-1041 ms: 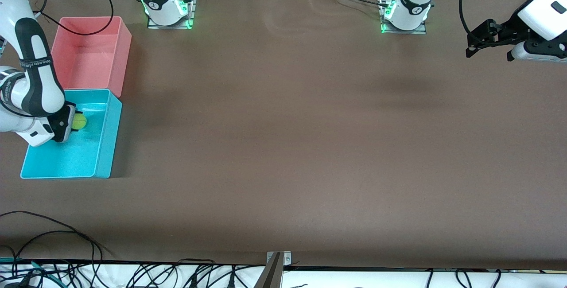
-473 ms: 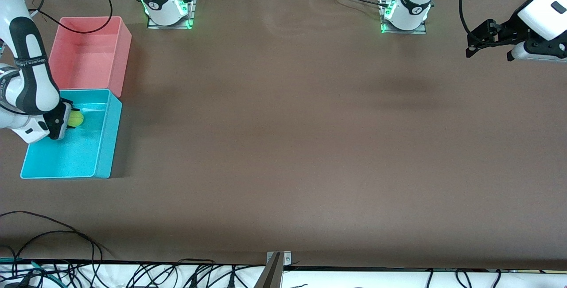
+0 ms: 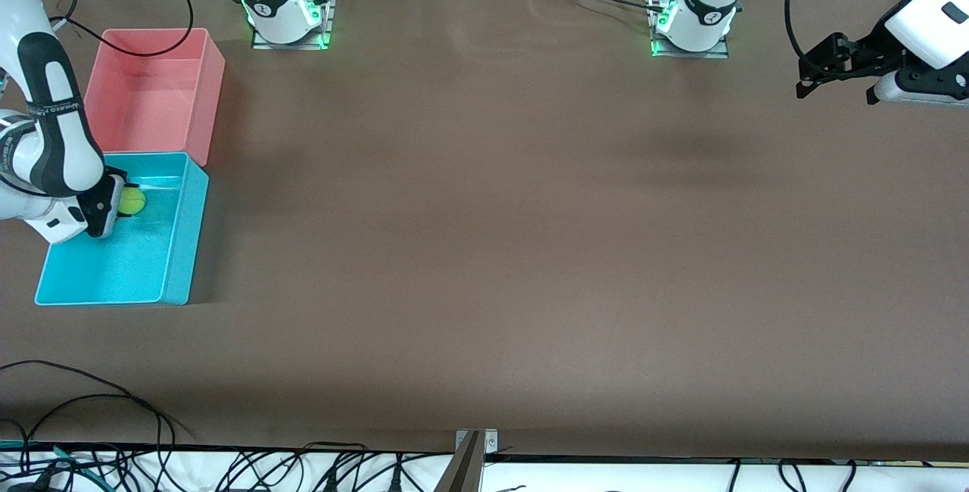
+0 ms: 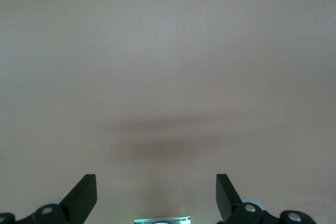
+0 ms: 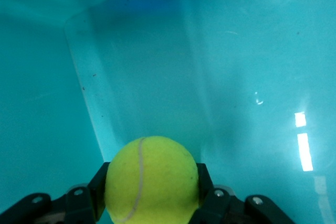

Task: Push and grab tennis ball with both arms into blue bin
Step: 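Carry the ball with the right gripper over the cyan bin and lower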

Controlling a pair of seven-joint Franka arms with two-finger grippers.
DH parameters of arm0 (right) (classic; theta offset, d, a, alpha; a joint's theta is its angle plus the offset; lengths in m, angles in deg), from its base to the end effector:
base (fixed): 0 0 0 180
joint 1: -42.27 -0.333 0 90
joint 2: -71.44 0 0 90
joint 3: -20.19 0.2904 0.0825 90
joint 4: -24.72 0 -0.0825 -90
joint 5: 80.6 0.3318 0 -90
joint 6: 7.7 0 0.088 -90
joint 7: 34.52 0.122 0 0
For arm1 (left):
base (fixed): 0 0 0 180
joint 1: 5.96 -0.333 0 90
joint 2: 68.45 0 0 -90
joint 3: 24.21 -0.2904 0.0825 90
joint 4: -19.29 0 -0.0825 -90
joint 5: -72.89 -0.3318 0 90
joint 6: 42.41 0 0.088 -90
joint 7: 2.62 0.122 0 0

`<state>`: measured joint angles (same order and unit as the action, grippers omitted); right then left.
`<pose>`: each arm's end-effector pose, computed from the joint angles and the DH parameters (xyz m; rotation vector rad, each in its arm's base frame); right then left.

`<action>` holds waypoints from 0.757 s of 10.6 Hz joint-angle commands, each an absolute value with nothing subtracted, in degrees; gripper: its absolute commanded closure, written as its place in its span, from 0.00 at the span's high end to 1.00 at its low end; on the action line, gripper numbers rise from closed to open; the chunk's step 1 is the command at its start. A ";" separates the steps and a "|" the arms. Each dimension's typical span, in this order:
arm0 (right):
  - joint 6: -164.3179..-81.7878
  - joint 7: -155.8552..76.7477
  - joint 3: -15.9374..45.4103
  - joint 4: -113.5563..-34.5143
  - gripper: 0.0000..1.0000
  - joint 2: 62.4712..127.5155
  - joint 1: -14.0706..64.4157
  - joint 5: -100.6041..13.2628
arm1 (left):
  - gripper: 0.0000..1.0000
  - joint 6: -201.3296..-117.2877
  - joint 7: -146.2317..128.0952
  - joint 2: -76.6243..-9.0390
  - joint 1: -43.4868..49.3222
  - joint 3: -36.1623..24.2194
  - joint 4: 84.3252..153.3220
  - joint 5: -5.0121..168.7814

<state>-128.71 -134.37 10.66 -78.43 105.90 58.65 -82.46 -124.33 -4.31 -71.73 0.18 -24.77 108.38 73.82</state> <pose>0.5113 -0.2464 0.1987 -2.3054 -1.8014 0.3506 0.4677 -0.0477 0.6065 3.1255 -0.1089 -0.1077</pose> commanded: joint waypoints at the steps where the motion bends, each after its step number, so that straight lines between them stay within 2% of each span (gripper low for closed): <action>1: -128.90 -135.42 11.31 -78.72 0.82 105.89 60.38 -81.14 | 1.00 -122.92 -4.73 -71.09 0.37 -24.82 106.56 73.24; 2: -128.81 -135.42 11.31 -78.72 1.00 105.89 60.38 -81.04 | 1.00 -122.92 -4.73 -71.09 0.37 -24.74 106.56 73.24; 5: -127.85 -135.16 11.48 -78.46 1.00 105.55 60.29 -81.04 | 1.00 -122.92 -4.73 -71.09 0.37 -24.65 106.56 73.24; 8: -123.28 -134.63 11.66 -75.31 1.00 105.28 59.50 -80.96 | 1.00 -122.92 -4.73 -71.09 0.37 -24.74 106.56 73.24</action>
<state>-126.97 -134.36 11.07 -77.56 106.14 59.53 -81.95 -124.32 -4.31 -71.73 0.18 -24.76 108.38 73.82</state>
